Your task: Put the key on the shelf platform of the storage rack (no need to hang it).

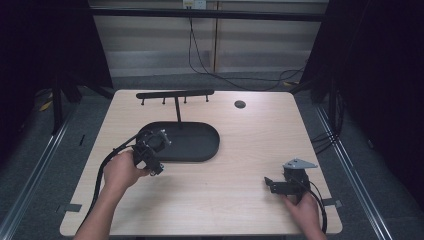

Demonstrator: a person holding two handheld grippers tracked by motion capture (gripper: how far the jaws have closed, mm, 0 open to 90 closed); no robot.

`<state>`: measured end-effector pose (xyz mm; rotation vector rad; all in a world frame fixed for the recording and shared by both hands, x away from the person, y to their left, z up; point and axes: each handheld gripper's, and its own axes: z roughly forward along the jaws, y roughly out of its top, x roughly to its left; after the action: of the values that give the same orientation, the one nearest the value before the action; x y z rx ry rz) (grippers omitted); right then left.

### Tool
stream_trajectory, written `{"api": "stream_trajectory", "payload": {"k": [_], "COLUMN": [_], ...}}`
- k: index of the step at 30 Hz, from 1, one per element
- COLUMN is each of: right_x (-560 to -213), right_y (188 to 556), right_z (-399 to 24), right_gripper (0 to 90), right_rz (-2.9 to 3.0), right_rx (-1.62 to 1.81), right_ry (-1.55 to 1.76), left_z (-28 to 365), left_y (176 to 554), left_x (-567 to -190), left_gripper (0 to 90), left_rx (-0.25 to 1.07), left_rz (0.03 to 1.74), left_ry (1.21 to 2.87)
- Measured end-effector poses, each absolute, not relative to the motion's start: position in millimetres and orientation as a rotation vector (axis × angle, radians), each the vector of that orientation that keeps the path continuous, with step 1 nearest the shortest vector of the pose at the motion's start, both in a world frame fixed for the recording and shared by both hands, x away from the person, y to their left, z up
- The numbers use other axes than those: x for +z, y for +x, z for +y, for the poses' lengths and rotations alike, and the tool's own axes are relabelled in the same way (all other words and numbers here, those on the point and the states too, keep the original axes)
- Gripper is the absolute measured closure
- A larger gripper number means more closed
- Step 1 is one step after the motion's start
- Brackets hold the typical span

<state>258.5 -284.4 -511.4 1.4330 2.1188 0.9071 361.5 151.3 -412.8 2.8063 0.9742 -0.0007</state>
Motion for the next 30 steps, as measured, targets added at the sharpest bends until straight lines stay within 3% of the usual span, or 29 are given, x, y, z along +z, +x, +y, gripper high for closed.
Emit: {"api": "stream_trajectory", "payload": {"k": [30], "right_x": [-511.3], "right_y": [258.5], "right_z": [-284.4], "right_gripper": [12.9], "right_rz": [2.119], "right_rx": [0.907], "right_ry": [1.434], "left_z": [135.6], "left_y": [388.9], "left_x": [-384.2], "left_gripper": [67.8], "left_rx": [0.010], "left_rz": [1.001], "left_ry": [2.793]}}
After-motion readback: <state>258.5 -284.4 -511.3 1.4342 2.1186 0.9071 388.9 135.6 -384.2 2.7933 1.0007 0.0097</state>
